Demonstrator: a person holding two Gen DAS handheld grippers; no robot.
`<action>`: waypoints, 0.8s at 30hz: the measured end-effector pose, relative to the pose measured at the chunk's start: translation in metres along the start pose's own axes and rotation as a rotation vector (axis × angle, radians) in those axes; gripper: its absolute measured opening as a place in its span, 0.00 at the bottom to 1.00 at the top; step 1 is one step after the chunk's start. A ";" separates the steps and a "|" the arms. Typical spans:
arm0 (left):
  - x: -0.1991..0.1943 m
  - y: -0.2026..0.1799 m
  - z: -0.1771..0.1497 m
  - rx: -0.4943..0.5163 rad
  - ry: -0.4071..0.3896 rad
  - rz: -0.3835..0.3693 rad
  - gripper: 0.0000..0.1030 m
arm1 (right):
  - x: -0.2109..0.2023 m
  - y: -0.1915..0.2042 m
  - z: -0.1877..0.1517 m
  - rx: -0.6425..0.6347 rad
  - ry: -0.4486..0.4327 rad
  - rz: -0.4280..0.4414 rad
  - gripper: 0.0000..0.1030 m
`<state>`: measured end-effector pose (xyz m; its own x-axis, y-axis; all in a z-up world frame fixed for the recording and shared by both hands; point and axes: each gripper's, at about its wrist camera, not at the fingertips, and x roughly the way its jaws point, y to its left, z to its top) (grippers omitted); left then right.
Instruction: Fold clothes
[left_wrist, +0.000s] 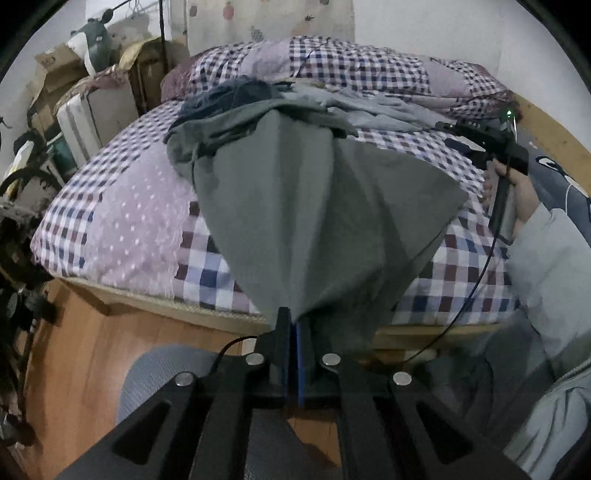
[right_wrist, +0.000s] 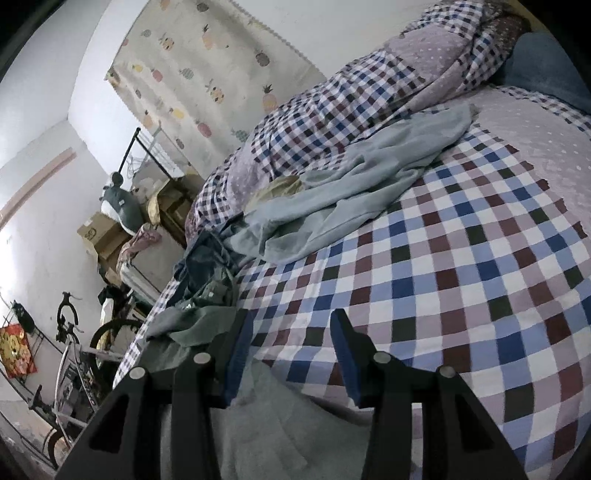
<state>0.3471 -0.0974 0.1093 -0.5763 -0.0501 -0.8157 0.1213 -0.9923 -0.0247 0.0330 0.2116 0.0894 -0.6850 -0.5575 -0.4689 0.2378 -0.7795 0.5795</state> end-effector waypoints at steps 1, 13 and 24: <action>-0.002 0.001 -0.001 -0.009 0.001 -0.004 0.04 | 0.002 0.001 -0.001 -0.004 0.005 0.001 0.46; -0.023 0.015 0.036 -0.065 -0.192 -0.075 0.76 | 0.026 0.025 -0.008 -0.057 0.041 0.015 0.46; 0.025 -0.024 0.158 0.063 -0.539 -0.124 0.81 | 0.034 0.034 -0.014 -0.086 0.049 0.017 0.47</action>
<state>0.2024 -0.0922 0.1807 -0.9169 0.0330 -0.3976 -0.0127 -0.9985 -0.0536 0.0276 0.1623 0.0843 -0.6465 -0.5828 -0.4923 0.3089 -0.7900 0.5296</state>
